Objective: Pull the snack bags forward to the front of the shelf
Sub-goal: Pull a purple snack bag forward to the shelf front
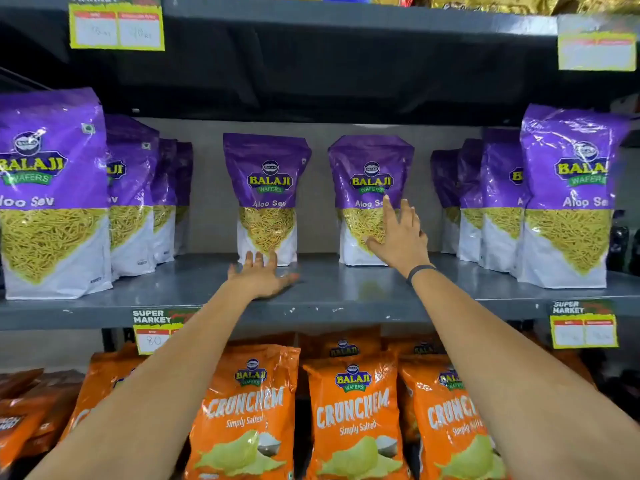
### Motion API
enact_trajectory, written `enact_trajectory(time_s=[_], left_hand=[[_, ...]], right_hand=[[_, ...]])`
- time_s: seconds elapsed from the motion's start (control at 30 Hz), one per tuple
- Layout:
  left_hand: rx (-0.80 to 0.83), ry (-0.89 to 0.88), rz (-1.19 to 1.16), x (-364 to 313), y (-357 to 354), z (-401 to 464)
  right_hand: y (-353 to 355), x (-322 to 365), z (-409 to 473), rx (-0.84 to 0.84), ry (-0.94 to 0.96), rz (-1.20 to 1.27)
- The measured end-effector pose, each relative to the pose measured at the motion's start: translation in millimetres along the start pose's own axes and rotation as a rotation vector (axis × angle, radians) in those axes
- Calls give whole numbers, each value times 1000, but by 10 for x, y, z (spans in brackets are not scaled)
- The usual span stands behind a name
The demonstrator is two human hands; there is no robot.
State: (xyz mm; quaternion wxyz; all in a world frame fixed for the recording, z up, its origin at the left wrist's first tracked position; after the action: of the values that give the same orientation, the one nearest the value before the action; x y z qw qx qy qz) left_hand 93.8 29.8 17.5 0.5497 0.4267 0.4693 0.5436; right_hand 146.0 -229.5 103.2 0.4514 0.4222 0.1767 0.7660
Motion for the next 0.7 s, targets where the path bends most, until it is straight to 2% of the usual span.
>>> enact_trajectory(time_s=[0.1,0.2,0.53,0.7], left_hand=[[90,-12,5,29,-101,64],[86,-28,-39,40,-140,83],[105,-12,-32,37,-129,77],[123,-1,-29,14,-127,41]], right_hand=[[-154,43,258,39,15,-41],[-348,147,454,66,33,-76],[-688,203,676,-23,-65,-114],[-692,208,688,-71,-45,-193]])
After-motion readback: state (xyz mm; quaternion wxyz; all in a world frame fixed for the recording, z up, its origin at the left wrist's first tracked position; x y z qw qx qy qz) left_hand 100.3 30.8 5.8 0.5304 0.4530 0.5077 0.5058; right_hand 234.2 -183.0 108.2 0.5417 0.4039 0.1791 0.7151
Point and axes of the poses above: each hand's wrist, its own z-axis towards the middle knuckle, its own y-axis out of the back of the hand, x = y × z, the point moved 10 cm from there along z, towards the middle knuckle, and after that the axes turned 15 degrees about -y, right-handed, at the moved point
